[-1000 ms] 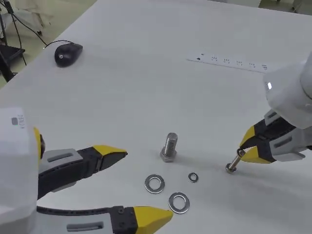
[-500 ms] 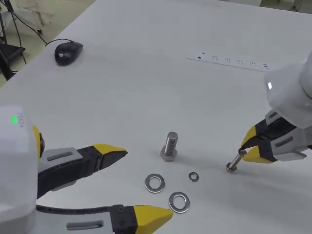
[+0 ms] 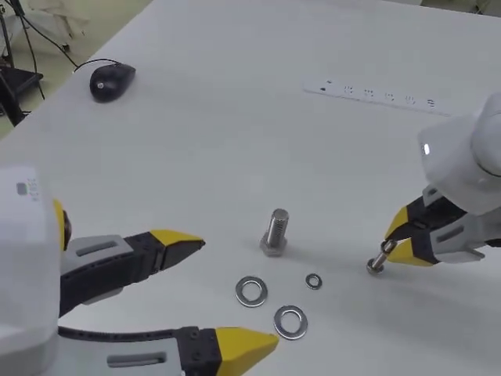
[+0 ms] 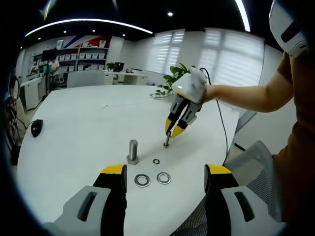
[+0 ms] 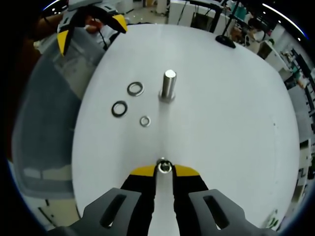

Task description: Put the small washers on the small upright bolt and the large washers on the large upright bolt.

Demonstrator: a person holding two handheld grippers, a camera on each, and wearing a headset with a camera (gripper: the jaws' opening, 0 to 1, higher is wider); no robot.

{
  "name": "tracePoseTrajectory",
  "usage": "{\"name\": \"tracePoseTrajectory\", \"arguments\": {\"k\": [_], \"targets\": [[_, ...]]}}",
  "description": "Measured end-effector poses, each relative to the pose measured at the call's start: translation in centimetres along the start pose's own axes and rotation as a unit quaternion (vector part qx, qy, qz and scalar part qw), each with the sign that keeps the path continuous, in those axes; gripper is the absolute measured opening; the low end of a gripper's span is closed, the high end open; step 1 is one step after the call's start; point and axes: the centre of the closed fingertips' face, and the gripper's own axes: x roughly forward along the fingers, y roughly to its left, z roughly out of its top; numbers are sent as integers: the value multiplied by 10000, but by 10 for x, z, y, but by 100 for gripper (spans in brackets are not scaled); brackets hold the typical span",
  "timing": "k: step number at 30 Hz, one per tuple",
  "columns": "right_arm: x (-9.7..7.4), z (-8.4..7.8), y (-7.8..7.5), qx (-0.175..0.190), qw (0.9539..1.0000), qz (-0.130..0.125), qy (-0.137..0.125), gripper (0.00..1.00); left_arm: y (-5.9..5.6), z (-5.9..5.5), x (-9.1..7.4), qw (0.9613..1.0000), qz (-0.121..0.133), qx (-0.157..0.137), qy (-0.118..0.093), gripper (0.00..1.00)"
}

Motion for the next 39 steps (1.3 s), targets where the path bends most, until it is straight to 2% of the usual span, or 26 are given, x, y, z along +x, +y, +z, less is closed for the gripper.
{"name": "tracePoseTrajectory", "arguments": {"k": [7, 21, 31, 39], "targets": [[18, -7, -3, 22, 10000, 37, -12, 13, 1, -2, 1, 10000, -8, -36, 26, 63], [32, -8, -1, -15, 10000, 44, 11, 13, 4, -5, 3, 10000, -2, -70, 63, 63], [29, -3, -2, -12, 9999, -15, -114, 16, 3, -4, 1, 10000, 18, -67, 44, 63], [19, -7, 0, 52, 9999, -102, -117, 16, 1, -4, -2, 10000, 33, -33, 53, 63]]}}
